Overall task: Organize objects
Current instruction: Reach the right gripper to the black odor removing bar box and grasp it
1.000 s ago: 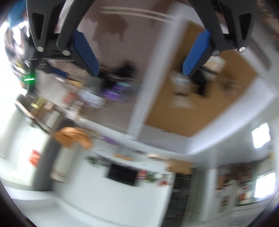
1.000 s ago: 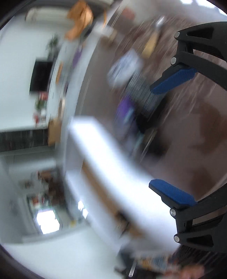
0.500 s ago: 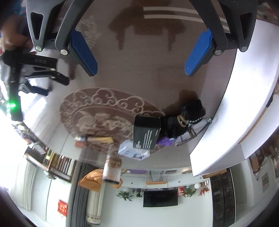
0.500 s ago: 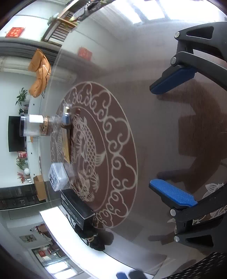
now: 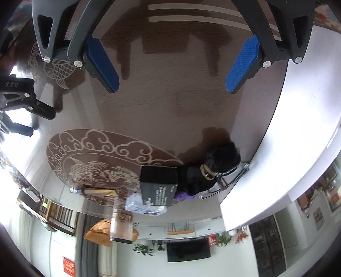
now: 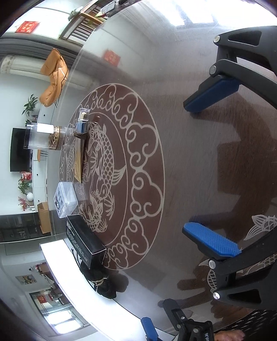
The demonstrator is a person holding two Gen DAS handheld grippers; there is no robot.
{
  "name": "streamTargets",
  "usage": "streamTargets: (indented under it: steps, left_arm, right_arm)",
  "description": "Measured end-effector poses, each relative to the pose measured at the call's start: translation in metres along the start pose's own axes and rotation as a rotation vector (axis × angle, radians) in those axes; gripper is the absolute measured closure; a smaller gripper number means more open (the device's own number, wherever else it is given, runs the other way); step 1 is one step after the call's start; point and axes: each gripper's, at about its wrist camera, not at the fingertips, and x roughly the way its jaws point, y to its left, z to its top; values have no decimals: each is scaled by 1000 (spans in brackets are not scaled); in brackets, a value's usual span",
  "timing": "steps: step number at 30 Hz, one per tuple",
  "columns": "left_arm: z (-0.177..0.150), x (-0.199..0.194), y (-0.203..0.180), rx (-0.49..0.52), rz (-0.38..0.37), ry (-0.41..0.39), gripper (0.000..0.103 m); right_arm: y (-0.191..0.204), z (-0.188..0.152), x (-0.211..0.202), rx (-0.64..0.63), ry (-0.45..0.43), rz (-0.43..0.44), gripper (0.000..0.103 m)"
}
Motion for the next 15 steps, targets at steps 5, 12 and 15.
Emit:
streamTargets:
  steps: [5,12,15]
  left_arm:
    - [-3,9,15,-76,1,46,1]
    - [-7,13,21,-106,17,60,1]
    - [-8,13,21,-107,21,57,0]
  right_arm:
    - [-1,-2,-3,0,0,0,0]
    - [-1,-3,-4,-1,-1,-1,0]
    - [-1,-3,-4,0,-1,-1,0]
